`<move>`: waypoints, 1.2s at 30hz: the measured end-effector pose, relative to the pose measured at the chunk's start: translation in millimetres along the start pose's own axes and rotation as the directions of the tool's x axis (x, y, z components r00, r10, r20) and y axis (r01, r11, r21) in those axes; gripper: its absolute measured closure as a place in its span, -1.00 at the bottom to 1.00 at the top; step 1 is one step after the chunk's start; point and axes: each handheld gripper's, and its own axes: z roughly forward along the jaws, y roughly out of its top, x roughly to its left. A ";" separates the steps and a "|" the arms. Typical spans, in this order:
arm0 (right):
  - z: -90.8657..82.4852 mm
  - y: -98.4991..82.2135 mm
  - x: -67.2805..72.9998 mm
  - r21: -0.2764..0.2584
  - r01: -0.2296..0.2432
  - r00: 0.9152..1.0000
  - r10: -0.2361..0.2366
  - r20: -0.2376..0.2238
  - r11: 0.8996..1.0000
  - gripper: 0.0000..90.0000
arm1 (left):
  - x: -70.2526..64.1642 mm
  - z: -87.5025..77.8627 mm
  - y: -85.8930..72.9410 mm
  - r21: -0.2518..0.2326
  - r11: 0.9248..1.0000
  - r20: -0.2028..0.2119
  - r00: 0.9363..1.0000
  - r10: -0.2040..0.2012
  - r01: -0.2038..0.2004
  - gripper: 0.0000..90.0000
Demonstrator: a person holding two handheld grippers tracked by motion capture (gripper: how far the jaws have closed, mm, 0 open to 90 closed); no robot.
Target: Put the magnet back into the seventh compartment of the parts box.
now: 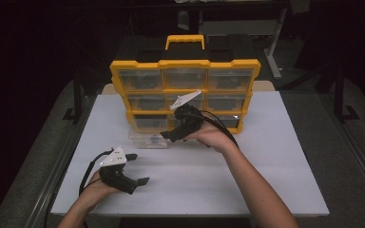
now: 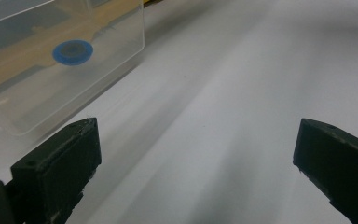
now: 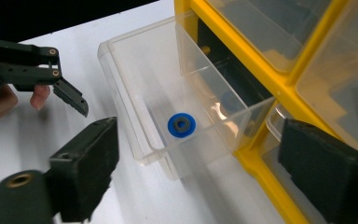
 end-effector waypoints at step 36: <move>-33.8 -82.0 -5.5 -0.071 -0.028 0.995 0.035 0.097 0.997 -0.96 | 2.1 0.5 -0.4 -0.003 1.000 0.001 1.000 0.004 -0.004 -0.98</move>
